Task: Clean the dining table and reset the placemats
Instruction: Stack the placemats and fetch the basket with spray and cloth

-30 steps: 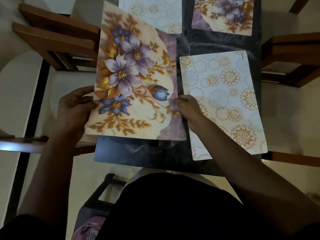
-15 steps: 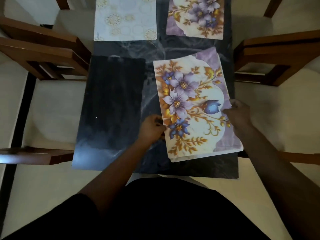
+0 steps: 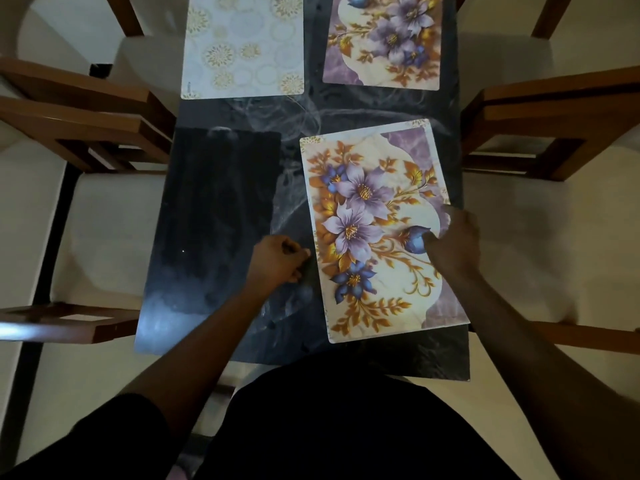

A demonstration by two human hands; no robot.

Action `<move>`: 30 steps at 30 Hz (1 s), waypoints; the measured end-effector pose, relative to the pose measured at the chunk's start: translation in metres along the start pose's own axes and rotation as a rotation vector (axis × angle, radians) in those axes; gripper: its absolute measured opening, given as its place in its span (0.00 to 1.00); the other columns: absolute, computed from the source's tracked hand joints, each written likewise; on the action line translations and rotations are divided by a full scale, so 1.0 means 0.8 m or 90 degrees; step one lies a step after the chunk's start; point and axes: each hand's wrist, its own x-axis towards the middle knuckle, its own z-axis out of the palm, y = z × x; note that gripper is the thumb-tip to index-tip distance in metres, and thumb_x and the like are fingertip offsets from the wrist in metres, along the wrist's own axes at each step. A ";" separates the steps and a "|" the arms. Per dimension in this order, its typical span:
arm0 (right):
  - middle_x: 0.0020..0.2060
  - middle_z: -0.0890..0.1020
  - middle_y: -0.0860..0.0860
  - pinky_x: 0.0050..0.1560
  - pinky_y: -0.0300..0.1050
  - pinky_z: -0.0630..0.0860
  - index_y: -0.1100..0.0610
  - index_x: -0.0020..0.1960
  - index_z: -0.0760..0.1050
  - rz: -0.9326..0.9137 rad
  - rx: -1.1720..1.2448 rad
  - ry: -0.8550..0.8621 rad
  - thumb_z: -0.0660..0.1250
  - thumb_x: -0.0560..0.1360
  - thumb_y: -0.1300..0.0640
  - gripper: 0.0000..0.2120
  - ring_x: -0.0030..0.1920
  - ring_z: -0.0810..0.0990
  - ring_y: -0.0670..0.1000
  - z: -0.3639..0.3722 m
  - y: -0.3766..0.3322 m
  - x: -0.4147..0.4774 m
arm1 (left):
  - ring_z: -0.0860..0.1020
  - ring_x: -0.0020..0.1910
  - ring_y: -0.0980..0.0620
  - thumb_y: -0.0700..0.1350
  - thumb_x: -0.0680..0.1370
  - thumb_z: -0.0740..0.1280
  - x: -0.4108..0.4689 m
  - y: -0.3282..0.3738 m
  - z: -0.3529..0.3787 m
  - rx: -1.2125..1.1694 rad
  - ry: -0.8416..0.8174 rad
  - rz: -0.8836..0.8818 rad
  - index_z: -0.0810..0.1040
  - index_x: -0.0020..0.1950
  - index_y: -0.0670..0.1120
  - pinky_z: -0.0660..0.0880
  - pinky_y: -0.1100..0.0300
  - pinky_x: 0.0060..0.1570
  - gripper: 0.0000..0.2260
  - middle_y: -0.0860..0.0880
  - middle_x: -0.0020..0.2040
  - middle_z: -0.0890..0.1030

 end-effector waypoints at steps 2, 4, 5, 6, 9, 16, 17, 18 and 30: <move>0.74 0.73 0.55 0.73 0.51 0.70 0.54 0.75 0.71 -0.062 0.024 -0.033 0.73 0.79 0.54 0.26 0.72 0.73 0.57 0.008 -0.028 0.009 | 0.86 0.33 0.50 0.44 0.80 0.75 0.024 0.002 -0.031 0.012 0.039 0.018 0.83 0.51 0.43 0.85 0.58 0.34 0.05 0.44 0.41 0.86; 0.73 0.75 0.54 0.70 0.45 0.68 0.55 0.73 0.72 -0.086 0.065 -0.067 0.71 0.80 0.54 0.22 0.72 0.74 0.56 0.021 -0.063 0.022 | 0.85 0.31 0.54 0.41 0.80 0.74 0.058 0.006 -0.069 0.001 0.086 0.043 0.84 0.52 0.41 0.85 0.58 0.34 0.04 0.42 0.42 0.87; 0.72 0.76 0.54 0.69 0.44 0.69 0.55 0.72 0.73 -0.099 0.081 -0.081 0.71 0.80 0.54 0.21 0.71 0.75 0.56 0.029 -0.079 0.029 | 0.84 0.30 0.56 0.41 0.80 0.74 0.077 0.008 -0.087 -0.011 0.110 0.048 0.85 0.53 0.40 0.85 0.59 0.34 0.05 0.41 0.43 0.87; 0.71 0.77 0.53 0.69 0.45 0.71 0.55 0.72 0.74 -0.117 0.086 -0.096 0.71 0.80 0.55 0.21 0.70 0.76 0.55 0.038 -0.098 0.037 | 0.84 0.31 0.57 0.41 0.80 0.74 0.097 0.009 -0.107 -0.028 0.131 0.048 0.85 0.54 0.39 0.85 0.60 0.35 0.06 0.41 0.45 0.88; 0.71 0.77 0.52 0.68 0.48 0.74 0.53 0.71 0.74 -0.149 0.096 -0.143 0.71 0.80 0.55 0.21 0.69 0.77 0.54 0.065 -0.156 0.060 | 0.86 0.41 0.51 0.43 0.80 0.74 0.151 0.025 -0.164 -0.081 0.169 0.044 0.84 0.55 0.42 0.85 0.55 0.45 0.06 0.44 0.47 0.87; 0.69 0.79 0.50 0.67 0.48 0.76 0.52 0.70 0.76 -0.117 0.145 -0.201 0.72 0.79 0.58 0.19 0.65 0.79 0.52 0.128 -0.240 0.096 | 0.83 0.48 0.47 0.43 0.80 0.72 0.296 0.061 -0.282 -0.249 0.241 -0.012 0.79 0.61 0.39 0.81 0.54 0.52 0.13 0.39 0.56 0.82; 0.68 0.79 0.50 0.68 0.50 0.76 0.51 0.70 0.76 -0.119 0.137 -0.201 0.71 0.80 0.57 0.19 0.65 0.79 0.52 0.135 -0.243 0.098 | 0.83 0.54 0.44 0.45 0.78 0.74 0.319 0.065 -0.295 -0.251 0.243 -0.035 0.78 0.66 0.38 0.81 0.51 0.57 0.19 0.39 0.61 0.82; 0.68 0.79 0.50 0.69 0.52 0.76 0.51 0.70 0.76 -0.122 0.129 -0.202 0.71 0.80 0.57 0.19 0.65 0.79 0.52 0.142 -0.244 0.100 | 0.82 0.59 0.43 0.47 0.78 0.75 0.338 0.069 -0.304 -0.255 0.239 -0.051 0.77 0.70 0.39 0.81 0.50 0.60 0.23 0.40 0.64 0.81; 0.64 0.81 0.50 0.63 0.42 0.76 0.56 0.70 0.77 -0.108 0.160 -0.161 0.71 0.80 0.58 0.19 0.61 0.80 0.48 0.185 -0.257 0.097 | 0.83 0.44 0.47 0.40 0.77 0.74 0.429 0.099 -0.330 -0.342 0.275 0.013 0.84 0.49 0.43 0.83 0.54 0.43 0.03 0.48 0.42 0.83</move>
